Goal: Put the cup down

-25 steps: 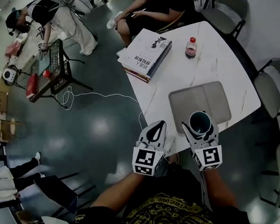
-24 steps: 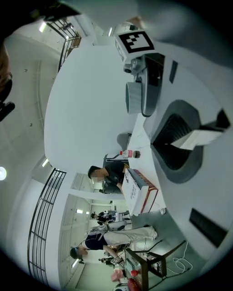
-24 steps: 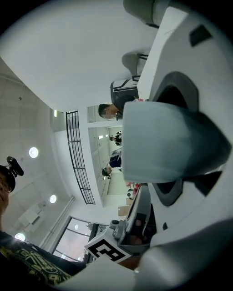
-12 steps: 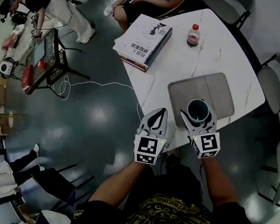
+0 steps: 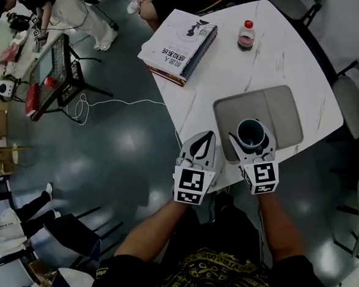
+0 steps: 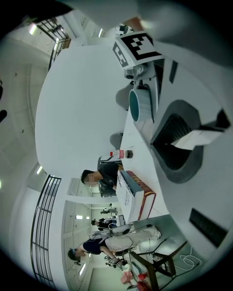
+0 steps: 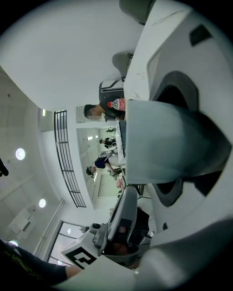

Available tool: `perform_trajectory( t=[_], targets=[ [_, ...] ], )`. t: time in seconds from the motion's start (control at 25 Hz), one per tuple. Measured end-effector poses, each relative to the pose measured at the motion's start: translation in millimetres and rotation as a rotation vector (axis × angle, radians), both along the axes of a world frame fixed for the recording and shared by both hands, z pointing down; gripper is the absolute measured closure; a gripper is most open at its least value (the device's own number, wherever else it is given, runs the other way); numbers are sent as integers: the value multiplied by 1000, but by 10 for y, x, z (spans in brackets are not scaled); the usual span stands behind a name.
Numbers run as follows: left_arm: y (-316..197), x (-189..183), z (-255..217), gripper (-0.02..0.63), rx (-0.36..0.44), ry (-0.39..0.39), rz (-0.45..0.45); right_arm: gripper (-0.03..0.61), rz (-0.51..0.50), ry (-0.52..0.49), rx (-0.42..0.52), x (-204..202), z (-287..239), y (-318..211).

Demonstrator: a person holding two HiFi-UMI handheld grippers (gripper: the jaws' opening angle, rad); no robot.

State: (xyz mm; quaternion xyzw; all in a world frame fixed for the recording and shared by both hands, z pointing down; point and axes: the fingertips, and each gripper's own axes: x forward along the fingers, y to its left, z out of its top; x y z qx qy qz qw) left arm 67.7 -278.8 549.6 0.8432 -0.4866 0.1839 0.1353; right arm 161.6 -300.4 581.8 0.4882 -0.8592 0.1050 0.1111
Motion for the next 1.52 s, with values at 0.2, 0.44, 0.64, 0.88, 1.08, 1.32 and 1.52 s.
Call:
perform_trajectory(
  t=[0.2,0.44,0.64,0.88,1.08,1.32,1.52],
  targets=[
    [20,28,82,612,-11,-7,6,206,-1,-1,8,-13,31,-7],
    [26,77,99,612,-14,-3,12,201,-11,-1,10,-12,32,26],
    [50,126,104,612,-20,4,27,175,-8,33,-6,36,54,91],
    [73,172,78,612,-18,9,38,143,-14,42,-25,50,82,142],
    [94,195,18,612,-7,14,48,133,-14,47,-43,71,114,220],
    [146,210,-48,612,2,20,65,133,4,38,-60,127,181,336],
    [177,217,-135,612,14,31,81,132,38,53,-65,199,145,411]
  ],
)
